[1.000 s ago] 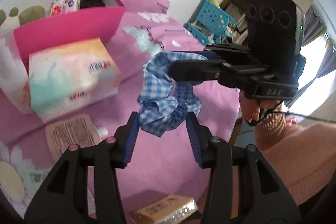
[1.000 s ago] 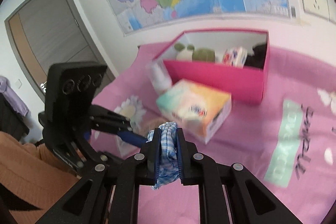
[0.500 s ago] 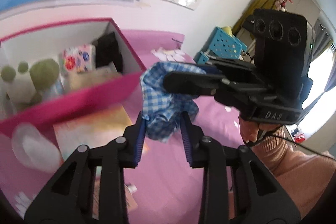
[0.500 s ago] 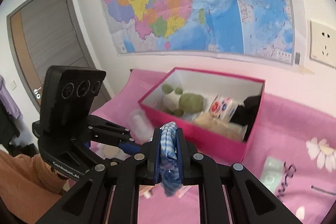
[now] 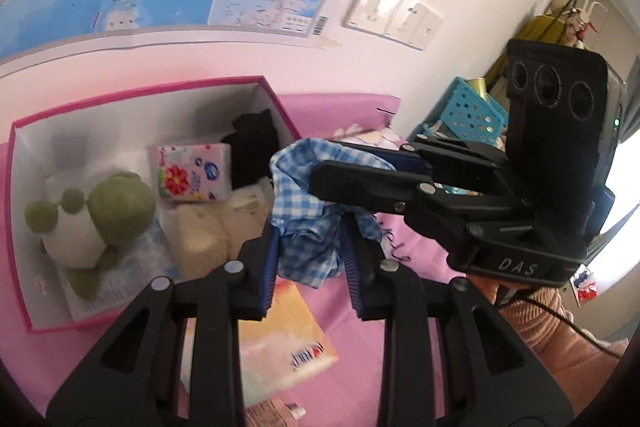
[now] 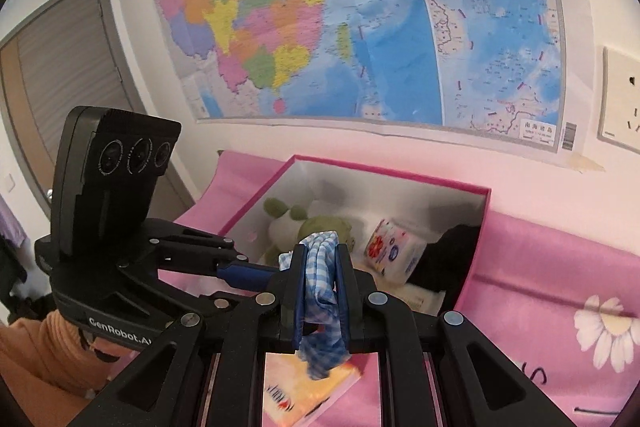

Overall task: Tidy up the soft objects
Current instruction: 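Carry the scrunchie into the pink box and open the left gripper, then move the left gripper to the peach squeeze pouch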

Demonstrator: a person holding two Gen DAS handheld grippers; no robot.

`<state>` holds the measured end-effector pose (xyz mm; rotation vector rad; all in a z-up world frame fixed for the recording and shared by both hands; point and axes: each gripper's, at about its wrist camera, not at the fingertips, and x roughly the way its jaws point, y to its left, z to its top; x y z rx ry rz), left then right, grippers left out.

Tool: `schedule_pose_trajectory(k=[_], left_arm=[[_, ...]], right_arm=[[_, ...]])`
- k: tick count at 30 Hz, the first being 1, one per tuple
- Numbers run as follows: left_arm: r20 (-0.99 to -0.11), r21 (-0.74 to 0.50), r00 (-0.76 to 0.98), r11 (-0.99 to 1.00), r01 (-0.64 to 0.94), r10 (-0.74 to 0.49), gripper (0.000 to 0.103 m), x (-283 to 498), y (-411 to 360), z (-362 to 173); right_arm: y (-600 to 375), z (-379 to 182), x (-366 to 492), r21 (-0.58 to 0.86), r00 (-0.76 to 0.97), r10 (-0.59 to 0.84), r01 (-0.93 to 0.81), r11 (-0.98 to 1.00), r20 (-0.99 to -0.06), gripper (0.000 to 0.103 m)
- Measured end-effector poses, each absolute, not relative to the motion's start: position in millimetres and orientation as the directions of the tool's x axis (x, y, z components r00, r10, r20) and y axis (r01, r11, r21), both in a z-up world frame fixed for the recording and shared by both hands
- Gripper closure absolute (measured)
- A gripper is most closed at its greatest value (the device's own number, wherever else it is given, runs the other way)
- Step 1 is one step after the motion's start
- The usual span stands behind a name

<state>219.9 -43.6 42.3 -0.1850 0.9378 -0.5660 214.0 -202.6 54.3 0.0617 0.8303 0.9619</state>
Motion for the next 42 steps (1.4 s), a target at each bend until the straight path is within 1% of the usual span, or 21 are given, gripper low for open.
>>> schedule_pose_trajectory(k=[5, 7, 11, 13, 16, 20, 22, 26, 29, 35, 37, 39, 42], left_arm=[[-0.737, -0.366, 0.462, 0.866, 0.341, -0.493, 0.071, 237, -46, 38], [-0.744, -0.371, 0.457, 0.87, 0.325, -0.488, 0.071, 244, -45, 34], [-0.769, -0.339, 0.459, 0.893, 0.297, -0.445, 0.071, 252, -46, 25], [-0.782, -0.329, 0.454, 0.901, 0.282, -0.428, 0.069, 256, -46, 20], [-0.796, -0.314, 0.453, 0.914, 0.257, -0.401, 0.059, 258, -45, 14], [-0.797, -0.301, 0.464, 0.92, 0.249, -0.386, 0.059, 256, -42, 12], [-0.789, -0.283, 0.486, 0.925, 0.255, -0.376, 0.059, 249, -41, 15], [-0.755, -0.254, 0.531, 0.918, 0.303, -0.384, 0.059, 225, -39, 29], [-0.719, -0.258, 0.553, 0.9, 0.35, -0.421, 0.059, 200, -34, 40], [-0.669, -0.248, 0.578, 0.874, 0.418, -0.466, 0.058, 138, -19, 51], [-0.667, -0.248, 0.58, 0.873, 0.42, -0.469, 0.058, 121, -12, 49], [-0.676, -0.251, 0.57, 0.873, 0.419, -0.468, 0.058, 108, -7, 43], [-0.698, -0.252, 0.552, 0.878, 0.407, -0.457, 0.058, 87, 2, 31]], right_arm=[[-199, 43, 231, 0.393, 0.308, 0.722, -0.674, 0.625, -0.619, 0.09], [-198, 38, 237, 0.388, 0.317, 0.709, -0.662, 0.641, -0.63, 0.089], [-199, 24, 248, 0.399, 0.317, 0.689, -0.629, 0.668, -0.652, 0.087], [-198, 17, 252, 0.392, 0.325, 0.671, -0.614, 0.686, -0.666, 0.087], [-198, 8, 256, 0.359, 0.349, 0.63, -0.59, 0.723, -0.694, 0.079], [-199, 1, 255, 0.31, 0.386, 0.581, -0.569, 0.761, -0.717, 0.068], [-203, 3, 251, 0.296, 0.409, 0.571, -0.562, 0.772, -0.711, 0.068], [-210, 11, 237, 0.305, 0.409, 0.592, -0.578, 0.757, -0.694, 0.068], [-217, 19, 219, 0.322, 0.403, 0.622, -0.597, 0.735, -0.671, 0.068], [-226, 27, 167, 0.38, 0.328, 0.703, -0.66, 0.648, -0.631, 0.067], [-225, 25, 149, 0.407, 0.286, 0.731, -0.679, 0.611, -0.62, 0.066], [-225, 20, 131, 0.452, 0.225, 0.759, -0.688, 0.568, -0.611, 0.061], [-222, 10, 108, 0.501, 0.136, 0.782, -0.698, 0.511, -0.608, 0.059]])
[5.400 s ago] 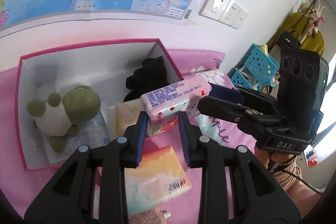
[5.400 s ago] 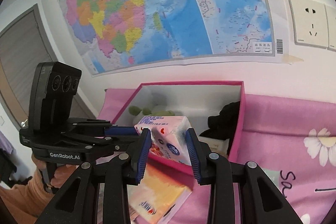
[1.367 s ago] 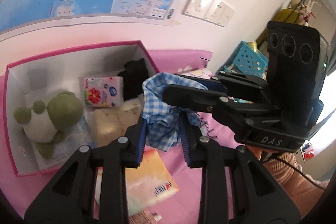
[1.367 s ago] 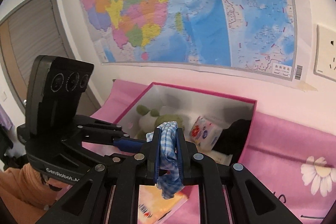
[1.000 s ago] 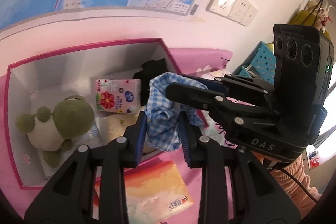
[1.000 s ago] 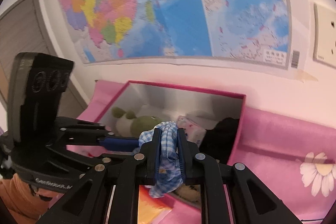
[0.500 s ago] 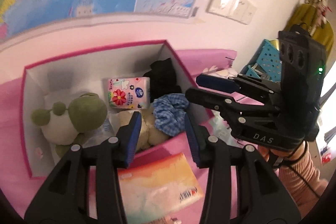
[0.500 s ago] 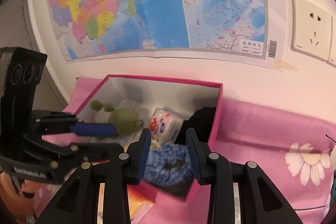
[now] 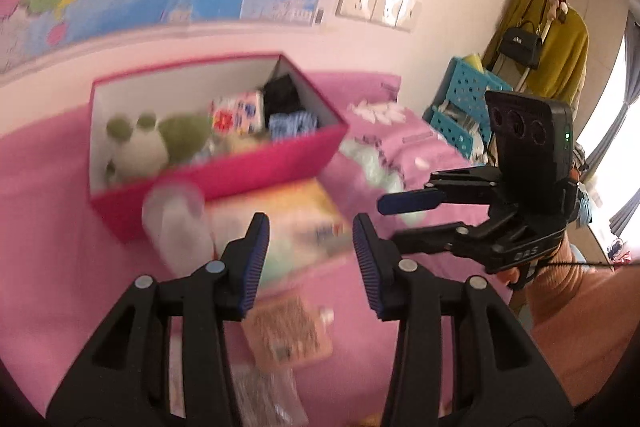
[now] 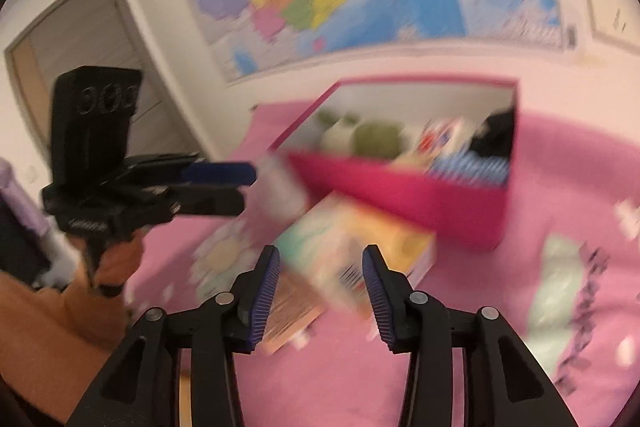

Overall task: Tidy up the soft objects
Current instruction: 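Move the left gripper to the peach squeeze pouch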

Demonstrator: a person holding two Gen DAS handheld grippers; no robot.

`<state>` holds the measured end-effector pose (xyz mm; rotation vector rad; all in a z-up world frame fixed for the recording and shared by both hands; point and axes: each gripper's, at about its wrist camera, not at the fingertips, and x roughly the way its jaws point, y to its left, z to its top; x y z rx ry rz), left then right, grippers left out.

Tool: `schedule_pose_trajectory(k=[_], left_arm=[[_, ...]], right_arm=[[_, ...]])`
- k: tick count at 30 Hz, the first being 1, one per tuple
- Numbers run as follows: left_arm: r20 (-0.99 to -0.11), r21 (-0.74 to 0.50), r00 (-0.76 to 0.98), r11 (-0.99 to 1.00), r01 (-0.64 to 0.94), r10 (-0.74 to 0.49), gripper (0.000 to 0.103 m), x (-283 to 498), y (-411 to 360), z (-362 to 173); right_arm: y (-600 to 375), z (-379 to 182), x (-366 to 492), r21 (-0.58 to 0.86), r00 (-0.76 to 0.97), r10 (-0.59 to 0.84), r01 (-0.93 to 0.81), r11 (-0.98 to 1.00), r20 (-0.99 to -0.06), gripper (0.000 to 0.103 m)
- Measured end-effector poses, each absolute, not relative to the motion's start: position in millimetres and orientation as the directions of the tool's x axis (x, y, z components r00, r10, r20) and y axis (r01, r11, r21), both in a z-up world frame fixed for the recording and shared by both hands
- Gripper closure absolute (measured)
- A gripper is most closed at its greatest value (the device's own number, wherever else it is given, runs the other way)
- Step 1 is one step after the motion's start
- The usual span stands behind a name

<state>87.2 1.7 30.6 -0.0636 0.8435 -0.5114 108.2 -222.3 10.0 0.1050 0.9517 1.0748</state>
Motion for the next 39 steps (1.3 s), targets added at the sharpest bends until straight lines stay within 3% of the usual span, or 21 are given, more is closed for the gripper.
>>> schedule_pose_trajectory(k=[6, 15, 19, 29, 39], left_arm=[[-0.759, -0.27, 0.489, 0.891, 0.366, -0.431, 0.058, 64, 12, -3], [-0.774, -0.347, 0.459, 0.898, 0.271, -0.437, 0.058, 38, 36, -34], [-0.779, -0.362, 0.448, 0.898, 0.252, -0.439, 0.058, 35, 39, -42], [-0.812, -0.344, 0.42, 0.913, 0.217, -0.406, 0.058, 52, 32, -60], [-0.816, -0.379, 0.382, 0.901, 0.214, -0.434, 0.059, 60, 26, -75]], right_arm=[[-212, -13, 53, 0.559, -0.05, 0.772, -0.719, 0.413, -0.634, 0.052], [-197, -34, -3, 0.629, -0.232, 0.745, -0.714, 0.306, -0.626, 0.047], [-198, -41, 7, 0.664, -0.21, 0.768, -0.665, 0.341, -0.605, 0.047], [-186, -61, 58, 0.591, 0.038, 0.738, -0.572, 0.569, -0.674, 0.047], [-162, -70, 65, 0.606, 0.013, 0.745, -0.574, 0.552, -0.667, 0.049]])
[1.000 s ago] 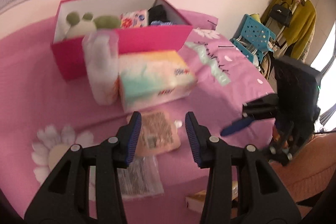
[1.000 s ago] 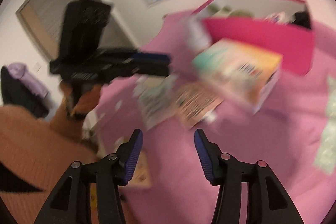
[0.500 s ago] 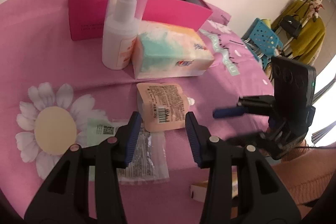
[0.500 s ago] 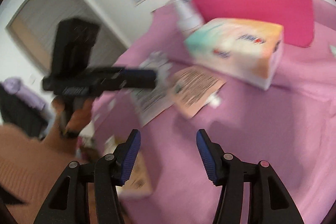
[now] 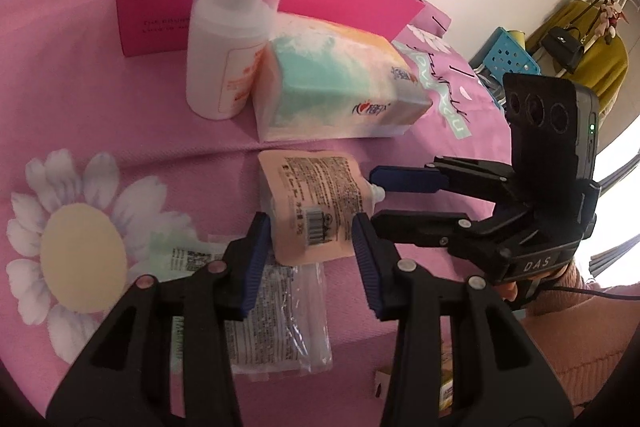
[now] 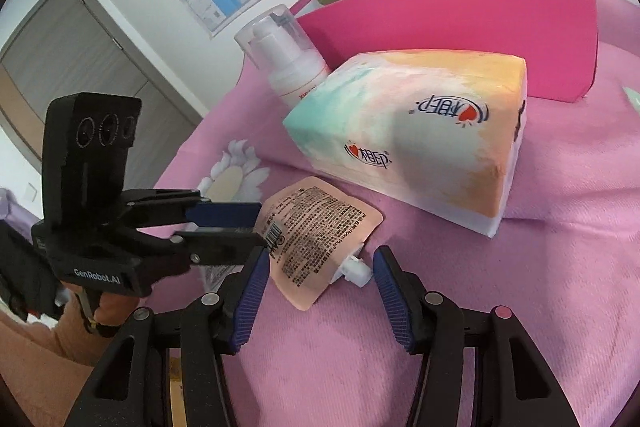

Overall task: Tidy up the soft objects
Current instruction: 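Move the left gripper to the peach squeeze pouch, then grasp the peach squeeze pouch with the left gripper and lift it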

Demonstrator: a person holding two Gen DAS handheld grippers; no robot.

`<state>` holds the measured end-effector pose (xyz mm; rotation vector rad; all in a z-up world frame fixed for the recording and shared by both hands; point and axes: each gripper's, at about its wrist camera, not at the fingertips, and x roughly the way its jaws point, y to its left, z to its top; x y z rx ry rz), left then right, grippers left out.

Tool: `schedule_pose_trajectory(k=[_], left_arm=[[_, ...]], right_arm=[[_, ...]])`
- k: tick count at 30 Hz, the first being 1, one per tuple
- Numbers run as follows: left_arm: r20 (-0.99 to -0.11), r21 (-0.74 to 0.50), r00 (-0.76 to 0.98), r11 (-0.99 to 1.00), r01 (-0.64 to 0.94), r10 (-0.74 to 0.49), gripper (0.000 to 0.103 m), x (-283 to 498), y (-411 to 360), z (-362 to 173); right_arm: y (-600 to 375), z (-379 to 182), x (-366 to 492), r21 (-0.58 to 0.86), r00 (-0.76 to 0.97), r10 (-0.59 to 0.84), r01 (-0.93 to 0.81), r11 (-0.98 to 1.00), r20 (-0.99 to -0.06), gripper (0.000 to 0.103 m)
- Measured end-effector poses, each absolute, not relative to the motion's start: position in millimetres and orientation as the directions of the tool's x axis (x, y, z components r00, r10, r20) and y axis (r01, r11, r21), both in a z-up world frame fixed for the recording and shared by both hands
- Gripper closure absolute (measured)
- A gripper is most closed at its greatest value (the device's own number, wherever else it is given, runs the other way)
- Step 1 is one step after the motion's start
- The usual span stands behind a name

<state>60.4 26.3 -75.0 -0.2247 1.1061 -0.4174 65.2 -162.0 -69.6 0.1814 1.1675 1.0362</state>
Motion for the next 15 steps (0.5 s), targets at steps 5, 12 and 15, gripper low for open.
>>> schedule_pose_trajectory(k=[5, 12, 15], left_arm=[[-0.813, -0.373, 0.388, 0.9, 0.225, -0.434, 0.059, 58, 22, -71], [-0.803, -0.359, 0.403, 0.897, 0.259, -0.438, 0.059, 53, 17, -60], [-0.801, -0.367, 0.392, 0.888, 0.275, -0.453, 0.059, 52, 13, -61]], right_arm=[[-164, -71, 66, 0.621, 0.001, 0.755, -0.567, 0.541, -0.656, 0.05], [-173, -71, 66, 0.649, -0.009, 0.772, -0.547, 0.529, -0.636, 0.057], [-181, -69, 64, 0.653, 0.002, 0.776, -0.54, 0.531, -0.63, 0.058]])
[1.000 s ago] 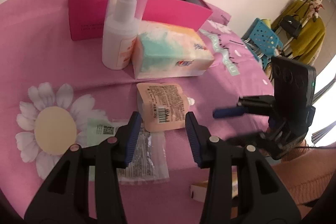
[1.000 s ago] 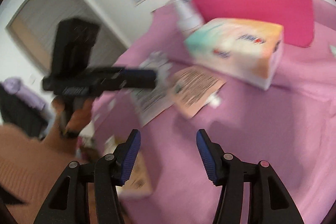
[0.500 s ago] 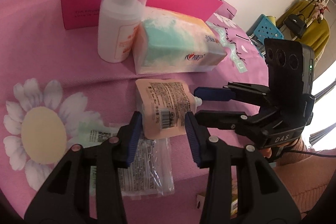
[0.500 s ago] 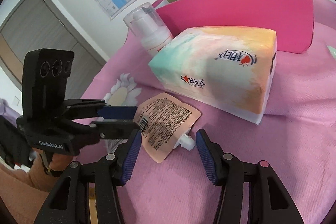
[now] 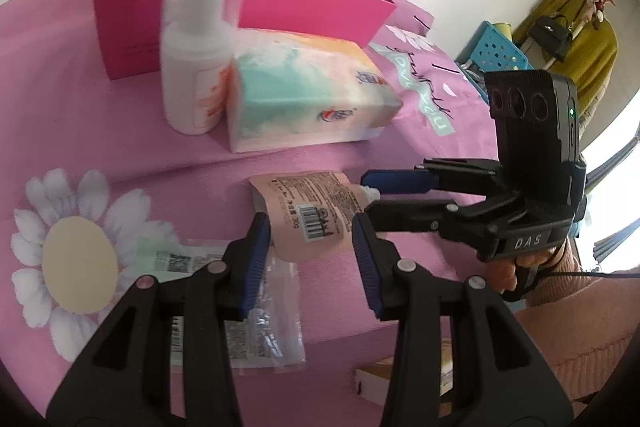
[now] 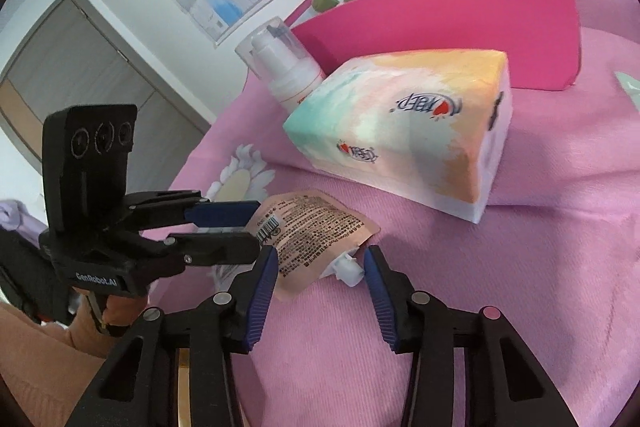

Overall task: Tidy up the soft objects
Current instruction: 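Grasp the peach squeeze pouch with the left gripper and lift it, then carry the squeeze pouch into the pink box and open the left gripper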

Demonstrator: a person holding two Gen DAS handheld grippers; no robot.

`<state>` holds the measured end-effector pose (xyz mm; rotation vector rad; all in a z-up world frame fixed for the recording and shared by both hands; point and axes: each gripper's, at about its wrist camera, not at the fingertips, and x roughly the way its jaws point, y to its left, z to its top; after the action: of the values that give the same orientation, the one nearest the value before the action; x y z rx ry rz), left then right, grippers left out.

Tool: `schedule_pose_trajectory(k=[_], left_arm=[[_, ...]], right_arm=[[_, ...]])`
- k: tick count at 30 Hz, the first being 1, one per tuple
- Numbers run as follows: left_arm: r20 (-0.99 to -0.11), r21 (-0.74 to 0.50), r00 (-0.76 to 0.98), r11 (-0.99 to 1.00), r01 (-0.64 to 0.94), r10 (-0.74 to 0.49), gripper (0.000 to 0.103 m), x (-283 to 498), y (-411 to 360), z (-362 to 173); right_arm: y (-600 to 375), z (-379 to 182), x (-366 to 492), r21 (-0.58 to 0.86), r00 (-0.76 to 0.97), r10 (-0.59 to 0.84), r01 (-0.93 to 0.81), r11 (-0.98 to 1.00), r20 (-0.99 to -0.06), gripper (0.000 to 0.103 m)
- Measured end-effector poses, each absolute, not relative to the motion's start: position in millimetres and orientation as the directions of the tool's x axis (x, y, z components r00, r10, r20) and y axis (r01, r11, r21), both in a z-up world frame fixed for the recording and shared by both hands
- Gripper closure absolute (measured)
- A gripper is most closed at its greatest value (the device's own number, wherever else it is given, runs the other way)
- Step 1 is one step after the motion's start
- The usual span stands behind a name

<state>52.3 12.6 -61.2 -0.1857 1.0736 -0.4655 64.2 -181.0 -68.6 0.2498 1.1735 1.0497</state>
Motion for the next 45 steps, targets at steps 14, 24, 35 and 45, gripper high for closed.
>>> schedule_pose_trajectory(k=[14, 24, 35, 45], left_arm=[[-0.813, -0.366, 0.365, 0.885, 0.286, -0.454, 0.077, 52, 9, -69], [-0.762, -0.357, 0.425, 0.865, 0.352, -0.488, 0.077, 45, 0, -30], [-0.707, -0.246, 0.548, 0.882, 0.401, -0.446, 0.077, 81, -2, 31], [-0.704, -0.225, 0.584, 0.907, 0.357, -0.405, 0.077, 143, 10, 47]], right_arm=[[-184, -72, 64, 0.604, 0.026, 0.735, -0.55, 0.577, -0.678, 0.066], [-203, -43, 63, 0.614, 0.076, 0.768, -0.554, 0.563, -0.635, 0.071], [-210, 17, 98, 0.55, 0.213, 0.794, -0.619, 0.56, -0.57, 0.071], [-189, 41, 161, 0.506, 0.302, 0.785, -0.629, 0.59, -0.54, 0.071]])
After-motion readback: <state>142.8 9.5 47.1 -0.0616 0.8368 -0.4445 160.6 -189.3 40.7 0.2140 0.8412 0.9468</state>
